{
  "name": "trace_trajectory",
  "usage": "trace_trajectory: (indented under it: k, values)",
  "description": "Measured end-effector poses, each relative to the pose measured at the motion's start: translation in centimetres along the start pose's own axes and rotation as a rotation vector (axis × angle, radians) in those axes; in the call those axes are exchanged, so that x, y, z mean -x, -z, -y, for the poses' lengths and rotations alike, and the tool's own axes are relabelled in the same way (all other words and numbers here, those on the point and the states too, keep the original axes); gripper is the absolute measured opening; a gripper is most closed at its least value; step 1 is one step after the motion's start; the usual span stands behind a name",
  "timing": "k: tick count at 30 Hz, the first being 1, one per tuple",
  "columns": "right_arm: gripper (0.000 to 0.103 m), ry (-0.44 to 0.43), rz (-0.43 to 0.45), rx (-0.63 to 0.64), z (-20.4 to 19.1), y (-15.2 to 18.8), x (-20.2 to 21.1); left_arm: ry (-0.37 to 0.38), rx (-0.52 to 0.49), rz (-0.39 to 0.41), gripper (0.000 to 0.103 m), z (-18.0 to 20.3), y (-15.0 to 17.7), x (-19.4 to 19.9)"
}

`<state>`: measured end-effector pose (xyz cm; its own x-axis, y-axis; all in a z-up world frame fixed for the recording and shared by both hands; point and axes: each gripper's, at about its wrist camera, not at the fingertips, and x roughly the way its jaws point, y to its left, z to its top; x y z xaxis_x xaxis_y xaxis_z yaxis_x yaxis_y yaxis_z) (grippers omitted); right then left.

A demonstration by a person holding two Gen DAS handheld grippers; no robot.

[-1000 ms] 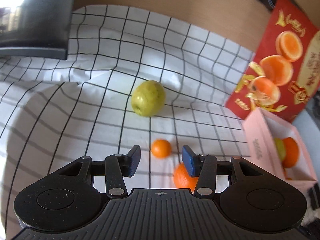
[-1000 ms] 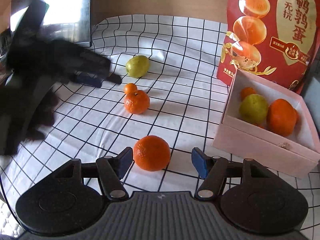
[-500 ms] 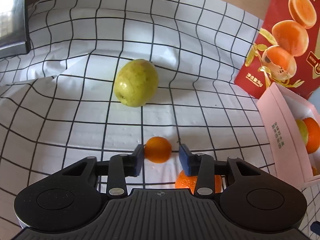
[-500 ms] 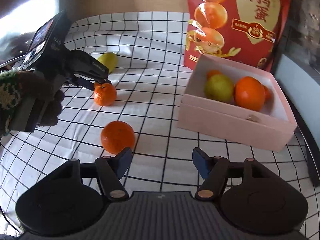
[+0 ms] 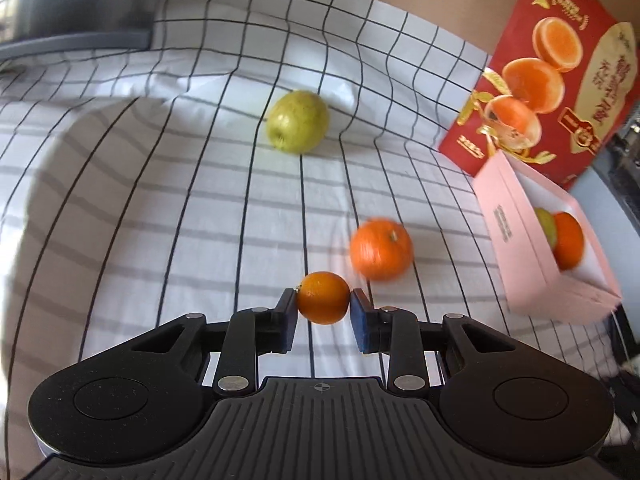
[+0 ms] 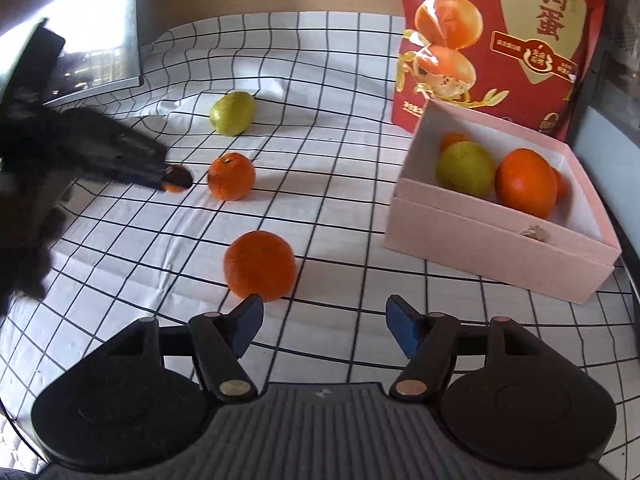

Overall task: Organize fruits
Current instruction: 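Grasp a small tangerine with the left tool, then grasp a tangerine with the right tool while the left tool holds the small tangerine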

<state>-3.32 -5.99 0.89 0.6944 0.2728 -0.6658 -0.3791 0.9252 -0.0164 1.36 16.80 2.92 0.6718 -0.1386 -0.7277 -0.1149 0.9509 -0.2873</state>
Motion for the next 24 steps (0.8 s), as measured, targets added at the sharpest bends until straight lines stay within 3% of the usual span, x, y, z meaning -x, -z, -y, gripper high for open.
trace_trajectory:
  k: [7,9,16,19,21,24]
  values:
    - [0.07,-0.03,0.013,0.051,-1.5,-1.4,-1.3,0.009,-0.037,-0.006,0.033,0.9,3.7,3.0]
    - [0.074,-0.038,0.018,0.053,-1.7,-2.0,-2.1,0.013,-0.034,-0.014,0.033,1.1,4.4,3.2]
    - [0.076,-0.127,-0.035,0.036,-2.4,-3.4,-5.2,0.001,-0.004,-0.013,0.033,0.6,5.0,3.7]
    - [0.069,-0.129,-0.04,0.075,-3.2,-3.4,-5.7,-0.006,0.007,-0.012,0.033,0.3,4.8,3.7]
    - [0.049,-0.145,-0.046,0.084,-3.4,-3.4,-5.8,-0.003,0.007,-0.018,0.033,0.3,4.6,3.6]
    - [0.048,-0.146,-0.041,0.067,-3.0,-3.1,-5.1,0.006,-0.007,-0.024,0.033,0.6,4.6,3.4]
